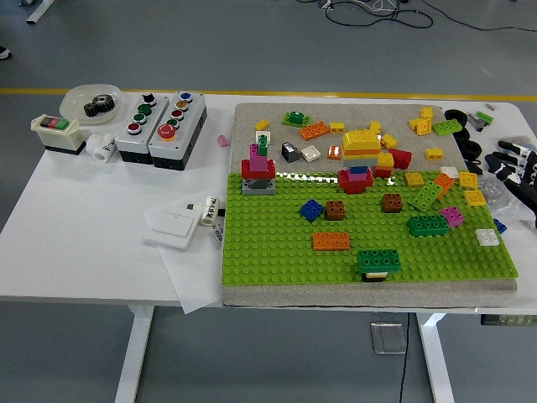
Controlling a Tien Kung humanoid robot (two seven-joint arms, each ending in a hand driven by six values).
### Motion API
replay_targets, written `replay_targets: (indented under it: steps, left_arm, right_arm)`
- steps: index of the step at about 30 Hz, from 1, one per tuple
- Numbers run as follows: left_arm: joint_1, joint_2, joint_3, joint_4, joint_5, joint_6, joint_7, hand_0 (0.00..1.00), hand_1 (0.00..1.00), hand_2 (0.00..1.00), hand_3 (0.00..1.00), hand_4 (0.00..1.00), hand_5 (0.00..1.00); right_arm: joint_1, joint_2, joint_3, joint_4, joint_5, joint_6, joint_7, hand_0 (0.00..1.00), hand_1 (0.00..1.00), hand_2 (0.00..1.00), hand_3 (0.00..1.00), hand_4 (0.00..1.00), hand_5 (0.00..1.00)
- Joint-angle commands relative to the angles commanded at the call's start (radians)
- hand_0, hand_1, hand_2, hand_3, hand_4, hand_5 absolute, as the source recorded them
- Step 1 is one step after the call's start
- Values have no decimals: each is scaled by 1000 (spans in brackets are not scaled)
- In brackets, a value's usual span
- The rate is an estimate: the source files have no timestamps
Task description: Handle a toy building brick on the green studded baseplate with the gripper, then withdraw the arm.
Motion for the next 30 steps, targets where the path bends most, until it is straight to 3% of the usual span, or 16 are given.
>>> replay_targets:
  steps: [2,3,8,9,14,15,20,21,30]
  left_arm:
    - [0,0,-1,0,2,0,0,735,742,761,609,659,631]
    - [0,0,-1,0,2,0,0,735,742,761,609,659,631]
    - [-2,1,2,0,-2,0,-2,735,742,761,609,659,631]
    - [-2,1,3,0,-3,1,-2,735,742,761,609,658,630]
    - [-4,0,4,0,-8,1,-4,735,742,761,609,658,630]
    - [-5,0,4,0,-9,2,-4,735,741,761,609,657,630]
    - [-6,-1,4,1,-10,2,-4,735,741,761,609,657,630]
    - [-6,-1,4,1,-11,3,-4,736,741,761,608,657,630]
    - [-9,0,6,0,-12,2,-4,735,740,761,609,657,630]
  right_arm:
    - [1,-2,-2,1,-45,-28,-7,745,740,767,837,954,593]
    - [1,-2,-3,1,-67,-40,-9,699,704,737,806,884,502]
    - [3,-6,-10,-3,-184,-92,1,699,704,737,806,884,502]
    - [3,-6,-10,-4,-196,-95,3,692,694,732,798,860,386]
    - [5,-7,-14,-11,-266,-103,13,692,694,732,798,860,386]
    - [6,-8,-15,-12,-281,-105,17,680,692,728,809,866,310]
    - [8,-9,-16,-15,-311,-105,33,680,692,728,809,866,310]
    - [8,-9,-15,-16,-318,-104,37,677,692,727,814,941,267]
    - [11,-11,-16,-31,-370,-111,41,674,692,728,813,967,270]
